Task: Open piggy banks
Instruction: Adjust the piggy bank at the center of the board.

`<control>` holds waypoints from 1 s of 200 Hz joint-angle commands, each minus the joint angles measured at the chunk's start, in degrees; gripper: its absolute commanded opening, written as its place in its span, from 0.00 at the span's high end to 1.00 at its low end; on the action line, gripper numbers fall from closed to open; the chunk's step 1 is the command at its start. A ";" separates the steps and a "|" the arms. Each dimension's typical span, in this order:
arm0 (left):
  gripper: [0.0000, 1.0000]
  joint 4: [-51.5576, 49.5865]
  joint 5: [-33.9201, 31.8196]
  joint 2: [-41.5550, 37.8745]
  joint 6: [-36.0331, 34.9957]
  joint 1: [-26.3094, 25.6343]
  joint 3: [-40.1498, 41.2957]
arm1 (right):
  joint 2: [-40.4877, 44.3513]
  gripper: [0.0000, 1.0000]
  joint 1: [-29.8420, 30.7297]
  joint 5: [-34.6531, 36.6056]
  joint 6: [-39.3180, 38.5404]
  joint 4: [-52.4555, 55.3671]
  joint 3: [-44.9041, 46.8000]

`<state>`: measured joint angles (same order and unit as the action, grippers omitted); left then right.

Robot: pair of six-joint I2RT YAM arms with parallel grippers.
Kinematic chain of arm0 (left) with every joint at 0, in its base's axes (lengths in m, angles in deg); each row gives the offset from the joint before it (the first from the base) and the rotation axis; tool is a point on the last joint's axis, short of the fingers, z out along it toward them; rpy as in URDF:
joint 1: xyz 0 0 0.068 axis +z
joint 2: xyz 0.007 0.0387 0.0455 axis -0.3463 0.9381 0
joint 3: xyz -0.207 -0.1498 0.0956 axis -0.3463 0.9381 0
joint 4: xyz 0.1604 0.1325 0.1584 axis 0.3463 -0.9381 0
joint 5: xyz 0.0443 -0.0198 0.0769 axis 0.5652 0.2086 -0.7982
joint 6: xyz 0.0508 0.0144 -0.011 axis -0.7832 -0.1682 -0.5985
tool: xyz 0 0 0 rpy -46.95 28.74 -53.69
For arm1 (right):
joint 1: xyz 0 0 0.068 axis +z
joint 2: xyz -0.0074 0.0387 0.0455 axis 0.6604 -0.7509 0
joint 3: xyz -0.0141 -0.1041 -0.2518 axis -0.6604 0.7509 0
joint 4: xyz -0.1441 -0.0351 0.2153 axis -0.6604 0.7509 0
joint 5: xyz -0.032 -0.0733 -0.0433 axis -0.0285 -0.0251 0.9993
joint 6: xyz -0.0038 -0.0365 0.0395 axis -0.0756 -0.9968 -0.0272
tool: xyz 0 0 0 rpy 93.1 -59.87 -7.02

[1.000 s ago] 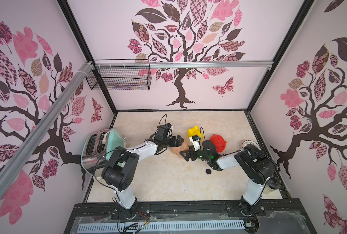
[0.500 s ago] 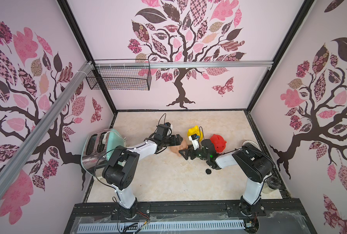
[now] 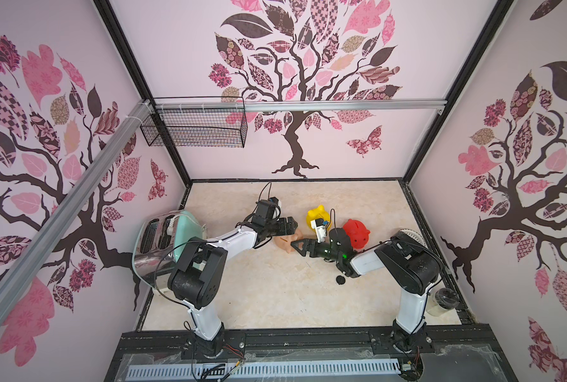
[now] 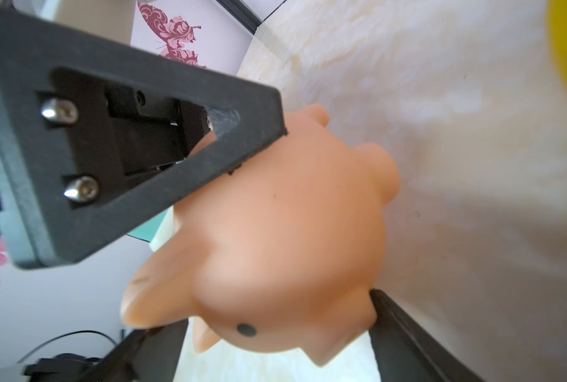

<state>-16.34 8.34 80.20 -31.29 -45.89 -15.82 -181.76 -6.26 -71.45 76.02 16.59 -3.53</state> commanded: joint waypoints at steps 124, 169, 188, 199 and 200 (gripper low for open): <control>0.08 -14.52 2.61 9.76 -1.66 0.23 -11.83 | -1.15 0.14 0.00 4.66 15.11 -2.35 -0.66; 0.05 -14.96 2.99 12.48 -1.87 1.27 -15.37 | 2.33 0.09 -0.22 8.14 10.42 5.10 0.15; 0.04 -15.50 3.42 13.69 -1.93 1.46 -17.61 | 3.54 0.07 -0.57 7.93 8.32 6.61 0.70; 0.04 -15.79 3.60 14.21 -1.93 1.54 -18.77 | 4.33 0.07 -0.94 7.75 7.39 6.79 1.32; 0.04 -15.83 3.65 14.27 -1.98 1.54 -18.86 | 4.41 0.07 -1.00 7.73 7.29 6.80 1.40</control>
<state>-29.02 11.71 92.18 -31.77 -44.66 -32.78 -179.38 -6.39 -64.80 87.08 19.82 -2.77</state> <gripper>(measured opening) 0.962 0.927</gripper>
